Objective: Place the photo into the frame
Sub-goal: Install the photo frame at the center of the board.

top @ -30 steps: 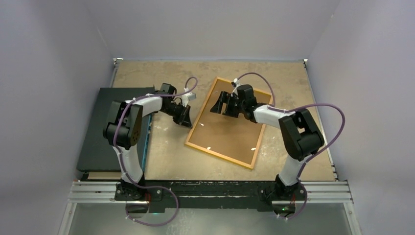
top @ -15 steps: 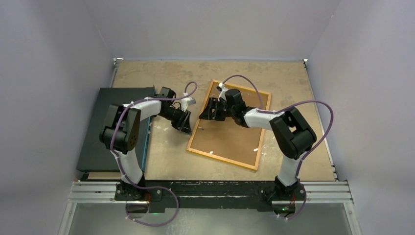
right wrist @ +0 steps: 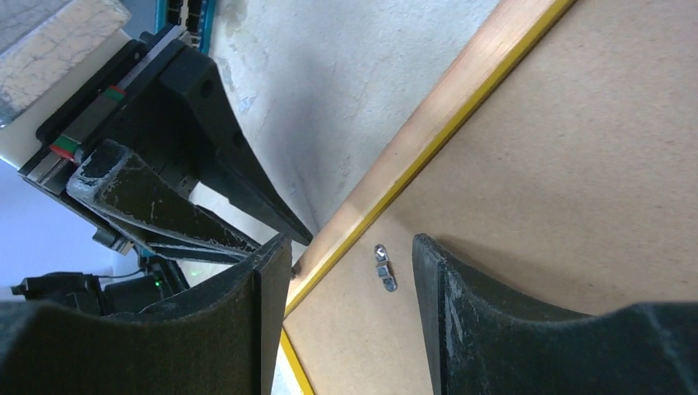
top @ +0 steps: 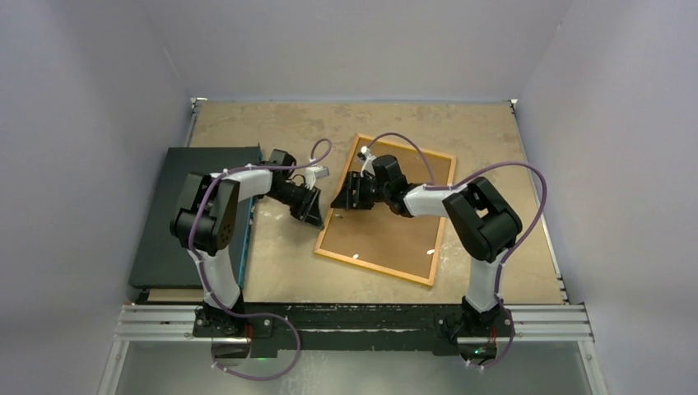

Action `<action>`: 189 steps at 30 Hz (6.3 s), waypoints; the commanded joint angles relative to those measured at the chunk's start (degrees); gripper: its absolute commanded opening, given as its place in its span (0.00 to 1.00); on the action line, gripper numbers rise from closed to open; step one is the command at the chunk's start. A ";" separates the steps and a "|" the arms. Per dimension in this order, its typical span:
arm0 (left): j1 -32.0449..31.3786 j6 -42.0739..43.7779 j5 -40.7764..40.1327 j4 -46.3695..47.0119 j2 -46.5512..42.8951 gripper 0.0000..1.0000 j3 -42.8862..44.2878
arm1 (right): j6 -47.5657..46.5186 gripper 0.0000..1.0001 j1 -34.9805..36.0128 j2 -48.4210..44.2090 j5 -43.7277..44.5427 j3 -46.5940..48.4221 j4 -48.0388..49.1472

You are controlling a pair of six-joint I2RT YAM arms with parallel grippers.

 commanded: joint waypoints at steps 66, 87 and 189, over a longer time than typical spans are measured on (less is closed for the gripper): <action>-0.49 -0.06 -1.04 3.73 2.22 0.03 -1.55 | 1.54 0.54 5.40 -0.57 -2.99 -4.73 2.72; -0.58 -0.09 -0.64 3.04 1.29 0.02 -1.35 | 2.93 0.54 5.62 1.77 3.28 -3.97 3.83; -3.00 6.66 2.52 4.12 -2.71 0.17 -2.72 | -0.29 0.79 -6.80 -2.58 12.01 10.36 -13.40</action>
